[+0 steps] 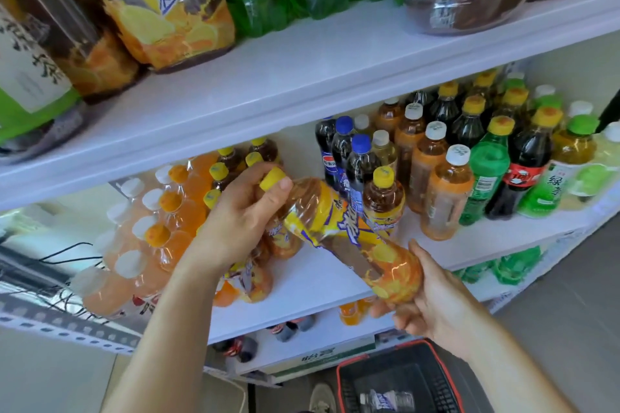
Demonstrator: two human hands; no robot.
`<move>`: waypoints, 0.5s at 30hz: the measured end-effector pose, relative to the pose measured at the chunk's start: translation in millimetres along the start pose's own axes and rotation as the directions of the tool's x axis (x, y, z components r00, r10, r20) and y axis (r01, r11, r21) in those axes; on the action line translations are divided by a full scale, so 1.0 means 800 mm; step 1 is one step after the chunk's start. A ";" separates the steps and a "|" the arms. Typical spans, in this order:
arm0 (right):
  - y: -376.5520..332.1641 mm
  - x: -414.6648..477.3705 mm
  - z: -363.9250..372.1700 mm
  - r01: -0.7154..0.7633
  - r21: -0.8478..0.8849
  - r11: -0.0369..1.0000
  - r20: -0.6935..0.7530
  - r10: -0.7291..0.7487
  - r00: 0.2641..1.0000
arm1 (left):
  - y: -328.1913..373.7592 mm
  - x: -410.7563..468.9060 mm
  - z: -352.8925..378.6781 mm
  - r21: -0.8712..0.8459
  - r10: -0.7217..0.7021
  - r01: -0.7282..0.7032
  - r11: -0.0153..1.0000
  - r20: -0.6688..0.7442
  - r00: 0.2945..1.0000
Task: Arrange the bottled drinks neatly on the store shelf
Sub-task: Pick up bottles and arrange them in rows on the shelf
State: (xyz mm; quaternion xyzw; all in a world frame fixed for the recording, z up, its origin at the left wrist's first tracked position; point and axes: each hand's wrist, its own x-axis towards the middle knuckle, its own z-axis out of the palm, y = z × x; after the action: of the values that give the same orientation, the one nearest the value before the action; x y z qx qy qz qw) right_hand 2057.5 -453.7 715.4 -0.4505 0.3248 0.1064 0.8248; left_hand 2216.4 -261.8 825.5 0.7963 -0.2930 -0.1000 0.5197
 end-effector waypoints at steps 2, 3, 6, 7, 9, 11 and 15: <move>-0.002 0.006 0.004 0.064 -0.186 0.980 -0.055 -0.076 0.996 | -0.005 0.008 0.001 0.218 0.074 -0.057 0.974 -0.070 0.995; -0.003 0.008 0.006 0.119 -0.289 0.950 -0.093 -0.152 0.984 | -0.007 0.012 0.001 0.348 0.113 -0.074 0.935 -0.092 0.989; -0.014 0.015 0.000 0.287 -0.534 0.795 -0.189 -0.443 0.876 | -0.015 0.026 0.015 0.726 0.281 -0.145 0.673 -0.069 0.957; -0.020 0.016 -0.003 0.325 -0.608 0.725 -0.195 -0.533 0.823 | -0.019 0.035 0.022 0.791 0.311 -0.151 0.592 -0.051 0.949; -0.034 0.014 -0.004 0.365 -0.724 0.585 -0.169 -0.664 0.728 | -0.028 0.059 0.035 0.849 0.282 -0.100 0.519 -0.060 0.958; -0.047 0.014 -0.002 0.411 -0.773 0.484 -0.129 -0.754 0.644 | -0.041 0.088 0.045 0.867 0.209 -0.020 0.498 -0.098 0.973; -0.068 0.023 0.008 0.460 -0.821 0.339 -0.057 -0.849 0.525 | -0.066 0.152 0.065 0.859 0.084 0.102 0.502 -0.166 0.982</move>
State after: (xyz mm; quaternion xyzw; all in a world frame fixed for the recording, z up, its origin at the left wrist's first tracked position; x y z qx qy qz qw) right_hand 2099.8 -481.8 743.0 -0.8381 0.2269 -0.2469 0.4303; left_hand 2310.1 -356.0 773.9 0.9562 -0.2496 0.1318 0.0773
